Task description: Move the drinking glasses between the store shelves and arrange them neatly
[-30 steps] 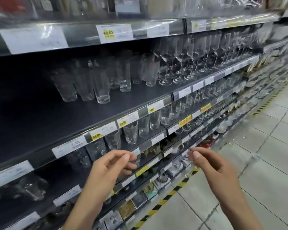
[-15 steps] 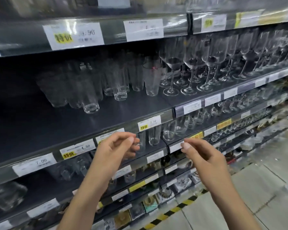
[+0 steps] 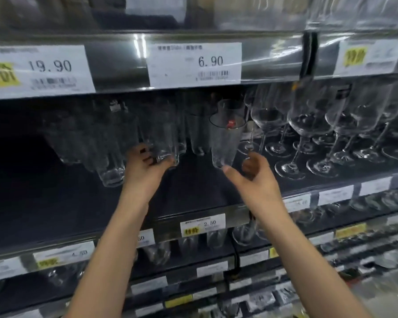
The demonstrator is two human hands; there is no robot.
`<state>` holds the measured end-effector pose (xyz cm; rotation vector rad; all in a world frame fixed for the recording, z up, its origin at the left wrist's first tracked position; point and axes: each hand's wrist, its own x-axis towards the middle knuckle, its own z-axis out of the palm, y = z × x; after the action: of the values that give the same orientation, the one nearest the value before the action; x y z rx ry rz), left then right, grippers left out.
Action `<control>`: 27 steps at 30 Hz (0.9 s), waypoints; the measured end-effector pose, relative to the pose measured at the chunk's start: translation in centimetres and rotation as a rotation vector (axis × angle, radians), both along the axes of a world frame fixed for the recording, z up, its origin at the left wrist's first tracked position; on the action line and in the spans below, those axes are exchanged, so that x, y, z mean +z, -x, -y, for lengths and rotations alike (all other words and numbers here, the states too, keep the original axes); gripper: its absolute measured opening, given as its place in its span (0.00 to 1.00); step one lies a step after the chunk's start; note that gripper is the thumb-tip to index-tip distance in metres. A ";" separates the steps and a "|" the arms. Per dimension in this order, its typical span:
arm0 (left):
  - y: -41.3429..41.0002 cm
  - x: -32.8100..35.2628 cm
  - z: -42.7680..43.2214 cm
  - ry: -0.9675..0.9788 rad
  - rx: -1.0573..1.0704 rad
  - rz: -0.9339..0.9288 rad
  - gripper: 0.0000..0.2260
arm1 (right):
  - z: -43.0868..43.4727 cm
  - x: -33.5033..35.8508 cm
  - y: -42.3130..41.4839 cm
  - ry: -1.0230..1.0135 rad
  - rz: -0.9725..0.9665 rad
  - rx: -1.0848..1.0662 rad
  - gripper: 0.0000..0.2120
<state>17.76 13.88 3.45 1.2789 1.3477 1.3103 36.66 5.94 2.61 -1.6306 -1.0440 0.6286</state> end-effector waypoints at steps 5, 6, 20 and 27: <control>-0.7 -1.1 -4.0 -0.016 0.008 -0.110 0.27 | -4.2 -0.4 -0.3 -0.005 -0.126 0.084 0.43; -0.8 -1.1 -4.5 -0.007 0.010 -0.108 0.28 | -4.9 -0.6 -0.4 -0.008 -0.146 0.088 0.44; -1.8 -0.8 -5.5 0.040 0.037 -0.228 0.23 | -9.3 -2.3 -1.5 -0.062 -0.199 0.071 0.35; -1.3 -0.5 -1.9 0.055 -0.062 -0.233 0.15 | -6.7 -1.8 -3.0 -0.014 -0.163 0.336 0.25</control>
<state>19.07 15.81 2.97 1.4580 1.4804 1.0997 39.64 12.60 0.79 -1.3759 -1.2075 0.9578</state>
